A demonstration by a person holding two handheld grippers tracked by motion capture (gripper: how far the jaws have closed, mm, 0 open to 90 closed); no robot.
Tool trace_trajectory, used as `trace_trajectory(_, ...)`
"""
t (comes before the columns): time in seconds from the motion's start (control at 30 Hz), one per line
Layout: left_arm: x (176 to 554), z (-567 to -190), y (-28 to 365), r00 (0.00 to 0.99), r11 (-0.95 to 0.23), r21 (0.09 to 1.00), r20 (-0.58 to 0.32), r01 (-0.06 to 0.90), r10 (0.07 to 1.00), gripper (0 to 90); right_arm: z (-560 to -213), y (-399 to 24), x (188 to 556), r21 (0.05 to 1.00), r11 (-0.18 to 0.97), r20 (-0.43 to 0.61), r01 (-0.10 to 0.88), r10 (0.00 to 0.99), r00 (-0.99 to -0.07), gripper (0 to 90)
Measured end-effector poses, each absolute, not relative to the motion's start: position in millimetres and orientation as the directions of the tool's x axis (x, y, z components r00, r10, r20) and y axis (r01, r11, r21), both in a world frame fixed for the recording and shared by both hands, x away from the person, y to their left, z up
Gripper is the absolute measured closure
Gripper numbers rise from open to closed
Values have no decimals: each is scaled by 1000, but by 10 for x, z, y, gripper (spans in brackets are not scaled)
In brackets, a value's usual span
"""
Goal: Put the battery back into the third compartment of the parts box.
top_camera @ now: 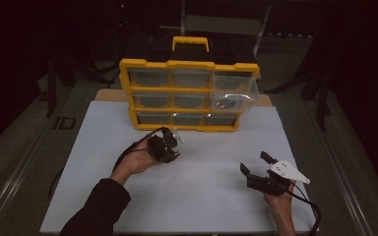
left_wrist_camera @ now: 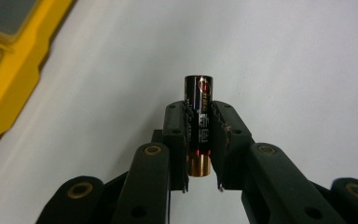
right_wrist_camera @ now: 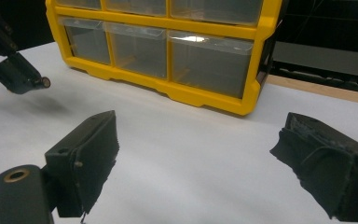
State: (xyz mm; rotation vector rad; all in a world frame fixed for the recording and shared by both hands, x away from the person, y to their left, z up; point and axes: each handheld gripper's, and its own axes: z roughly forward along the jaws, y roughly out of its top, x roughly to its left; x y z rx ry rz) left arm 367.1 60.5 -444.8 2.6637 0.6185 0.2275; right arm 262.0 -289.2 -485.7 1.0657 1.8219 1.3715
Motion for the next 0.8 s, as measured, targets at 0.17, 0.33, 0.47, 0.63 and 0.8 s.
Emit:
trace_trajectory(0.17,3670,-4332,625,881,-804,451,76,387,467,775,-4857,-2892,2620,962,138,-6,236,874,-486,112)
trace_trajectory(0.33,3676,-4248,639,878,-793,477,83,380,471,775,-4856,-2894,2619,962,137,-5,236,874,-486,112)
trace_trajectory(0.47,3671,-4164,651,875,-782,498,89,374,475,775,-4856,-2893,2618,962,138,-6,236,874,-486,113)
trace_trajectory(0.63,3673,-4066,666,870,-762,531,86,371,485,775,-4856,-2893,2618,962,137,-5,236,874,-486,112)
trace_trajectory(0.8,3659,-3971,678,867,-740,566,87,362,491,775,-4856,-2894,2619,962,137,-5,236,874,-486,112)
